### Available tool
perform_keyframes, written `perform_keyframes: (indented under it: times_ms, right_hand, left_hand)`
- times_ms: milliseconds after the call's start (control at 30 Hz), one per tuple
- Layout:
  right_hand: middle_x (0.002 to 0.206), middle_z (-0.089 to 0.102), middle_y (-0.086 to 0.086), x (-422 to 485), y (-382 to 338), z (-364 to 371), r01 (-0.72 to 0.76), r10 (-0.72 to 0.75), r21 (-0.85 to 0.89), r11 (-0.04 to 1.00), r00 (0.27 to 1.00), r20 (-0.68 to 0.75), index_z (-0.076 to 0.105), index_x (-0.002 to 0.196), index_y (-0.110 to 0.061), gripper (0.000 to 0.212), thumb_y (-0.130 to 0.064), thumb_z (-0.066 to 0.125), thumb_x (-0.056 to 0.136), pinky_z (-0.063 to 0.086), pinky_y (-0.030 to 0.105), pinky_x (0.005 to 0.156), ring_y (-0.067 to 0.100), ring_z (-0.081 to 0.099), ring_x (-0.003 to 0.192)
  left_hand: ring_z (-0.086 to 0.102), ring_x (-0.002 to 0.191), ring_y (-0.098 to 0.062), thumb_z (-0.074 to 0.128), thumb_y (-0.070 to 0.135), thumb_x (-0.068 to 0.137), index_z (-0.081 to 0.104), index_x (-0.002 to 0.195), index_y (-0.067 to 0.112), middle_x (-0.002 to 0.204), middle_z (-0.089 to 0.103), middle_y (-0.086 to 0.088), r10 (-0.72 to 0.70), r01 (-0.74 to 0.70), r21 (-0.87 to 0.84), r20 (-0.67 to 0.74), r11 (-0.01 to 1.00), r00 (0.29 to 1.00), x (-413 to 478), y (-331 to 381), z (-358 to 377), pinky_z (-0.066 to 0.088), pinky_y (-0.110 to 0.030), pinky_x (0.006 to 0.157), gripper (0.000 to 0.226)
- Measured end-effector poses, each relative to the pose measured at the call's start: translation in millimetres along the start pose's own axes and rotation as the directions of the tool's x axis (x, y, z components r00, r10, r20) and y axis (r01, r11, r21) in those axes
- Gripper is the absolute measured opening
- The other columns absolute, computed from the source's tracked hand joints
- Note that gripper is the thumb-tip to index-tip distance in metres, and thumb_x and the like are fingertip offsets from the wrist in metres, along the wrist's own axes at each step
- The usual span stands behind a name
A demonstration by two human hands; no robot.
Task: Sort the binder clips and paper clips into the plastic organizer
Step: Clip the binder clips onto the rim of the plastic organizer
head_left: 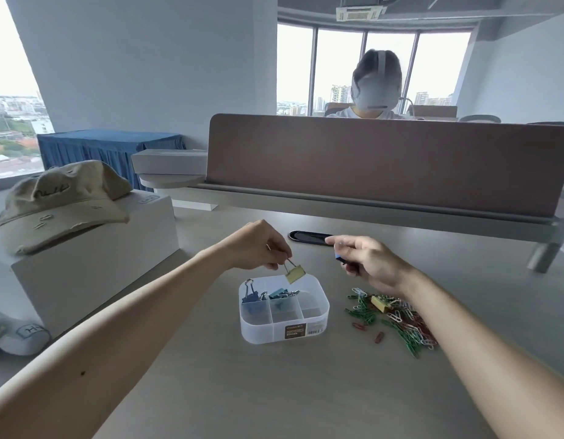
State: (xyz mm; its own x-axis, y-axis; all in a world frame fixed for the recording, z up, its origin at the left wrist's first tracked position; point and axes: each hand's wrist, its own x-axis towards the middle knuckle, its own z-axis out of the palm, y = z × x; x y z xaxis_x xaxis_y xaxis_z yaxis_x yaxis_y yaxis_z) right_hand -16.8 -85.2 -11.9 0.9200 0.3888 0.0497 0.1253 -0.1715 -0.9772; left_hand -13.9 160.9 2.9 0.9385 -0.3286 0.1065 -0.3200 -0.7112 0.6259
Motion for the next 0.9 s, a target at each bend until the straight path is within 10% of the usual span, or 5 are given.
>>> perform_keyframes:
  times_ms: [333, 900]
  right_hand:
    - [0.063, 0.058, 0.003, -19.1, 9.0, -41.7, 0.082, -0.117, -0.158, 0.984, 0.968, -0.223, 0.071, 0.099, -0.004, 0.024, -0.009, 0.075, 0.076, 0.034, 0.016, 0.038, 0.007, 0.038, 0.039]
    - [0.065, 0.071, 0.006, -71.1, 48.6, -105.2, -0.067, -0.014, -0.204, 0.977, 0.929, -0.371, 0.071, 0.077, -0.013, 0.016, 0.003, 0.072, 0.078, 0.052, 0.021, 0.051, 0.013, 0.063, 0.052]
  left_hand:
    - [0.06, 0.059, 0.006, 0.073, 0.012, 0.077, 0.076, 0.082, 0.015, 0.074, 0.072, 0.006, 0.155, -0.146, 0.257, -0.014, 0.955, 0.988, 17.6, 18.2, 27.2, 0.046, -0.006, 0.063, 0.007]
    - [0.065, 0.079, -0.024, 0.07, 0.056, 0.073, 0.071, 0.088, 0.009, 0.089, 0.07, -0.004, 0.033, -0.182, 0.478, 0.305, 0.859, 0.952, 76.3, 100.8, 150.2, 0.056, -0.037, 0.072, 0.05]
